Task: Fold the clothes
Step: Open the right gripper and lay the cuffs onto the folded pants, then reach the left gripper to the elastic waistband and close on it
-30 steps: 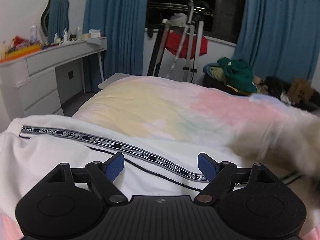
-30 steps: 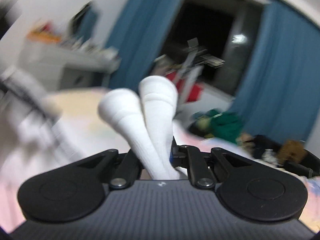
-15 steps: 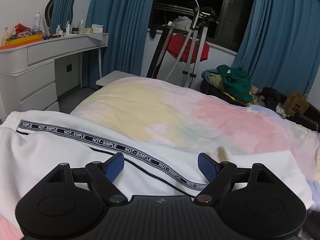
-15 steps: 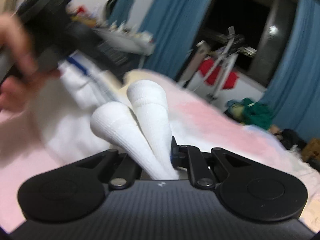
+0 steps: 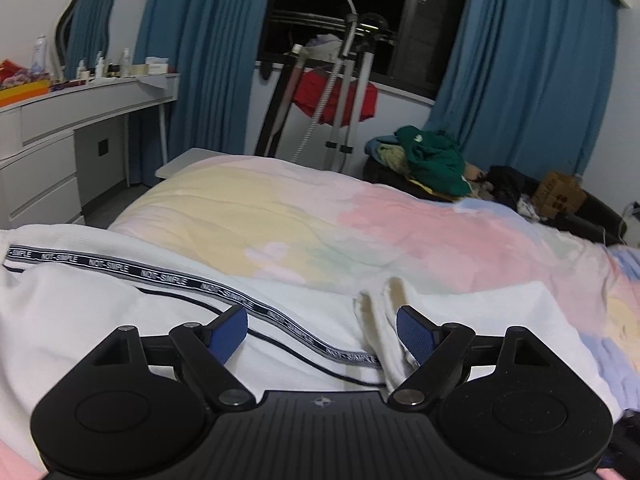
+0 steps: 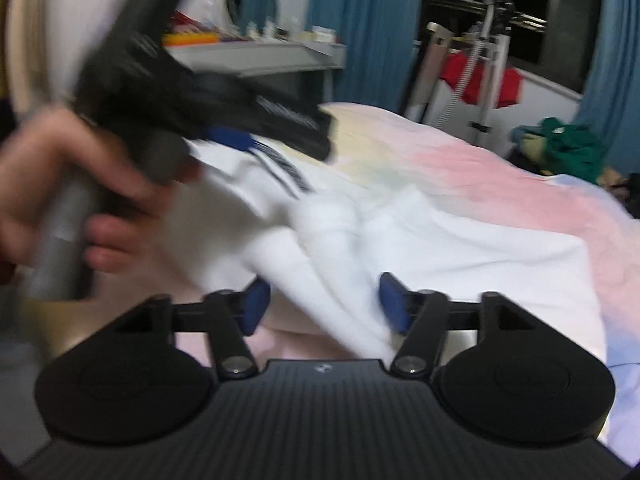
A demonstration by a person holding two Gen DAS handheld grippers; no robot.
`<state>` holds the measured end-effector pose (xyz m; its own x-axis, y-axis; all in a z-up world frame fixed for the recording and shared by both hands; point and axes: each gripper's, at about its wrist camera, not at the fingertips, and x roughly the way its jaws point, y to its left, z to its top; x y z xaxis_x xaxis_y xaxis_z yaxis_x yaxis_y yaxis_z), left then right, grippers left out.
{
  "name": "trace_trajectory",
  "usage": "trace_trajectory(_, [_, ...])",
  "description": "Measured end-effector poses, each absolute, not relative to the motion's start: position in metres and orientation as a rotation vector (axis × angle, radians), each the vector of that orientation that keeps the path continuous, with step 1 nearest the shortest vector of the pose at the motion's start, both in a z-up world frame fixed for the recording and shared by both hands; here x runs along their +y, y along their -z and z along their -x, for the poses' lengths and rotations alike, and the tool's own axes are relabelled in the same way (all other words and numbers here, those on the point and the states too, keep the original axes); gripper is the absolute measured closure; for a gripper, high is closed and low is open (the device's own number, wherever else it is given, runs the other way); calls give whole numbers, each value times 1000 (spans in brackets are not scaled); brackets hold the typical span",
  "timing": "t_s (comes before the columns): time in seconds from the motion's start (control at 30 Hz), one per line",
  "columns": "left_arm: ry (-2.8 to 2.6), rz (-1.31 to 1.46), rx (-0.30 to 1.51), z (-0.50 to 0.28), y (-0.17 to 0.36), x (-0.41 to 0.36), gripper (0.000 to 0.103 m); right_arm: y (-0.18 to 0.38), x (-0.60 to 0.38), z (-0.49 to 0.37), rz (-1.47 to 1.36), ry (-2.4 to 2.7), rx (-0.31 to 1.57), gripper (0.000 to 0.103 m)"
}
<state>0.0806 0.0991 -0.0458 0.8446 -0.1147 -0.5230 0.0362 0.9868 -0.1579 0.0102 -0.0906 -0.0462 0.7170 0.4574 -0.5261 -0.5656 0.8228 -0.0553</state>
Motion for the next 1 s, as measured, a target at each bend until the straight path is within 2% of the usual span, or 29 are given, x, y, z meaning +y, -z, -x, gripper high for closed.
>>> trace_trajectory(0.27, [100, 75, 567, -71, 52, 84, 20, 16, -131, 7, 47, -501, 362, 39])
trace_trajectory(0.43, [150, 62, 570, -57, 51, 74, 18, 23, -159, -19, -27, -255, 365, 39])
trace_trajectory(0.7, [96, 0, 610, -58, 63, 61, 18, 46, -184, -50, -111, -130, 447, 39])
trace_trajectory(1.0, [67, -58, 659, -67, 84, 59, 14, 91, -193, -85, -197, -36, 630, 39])
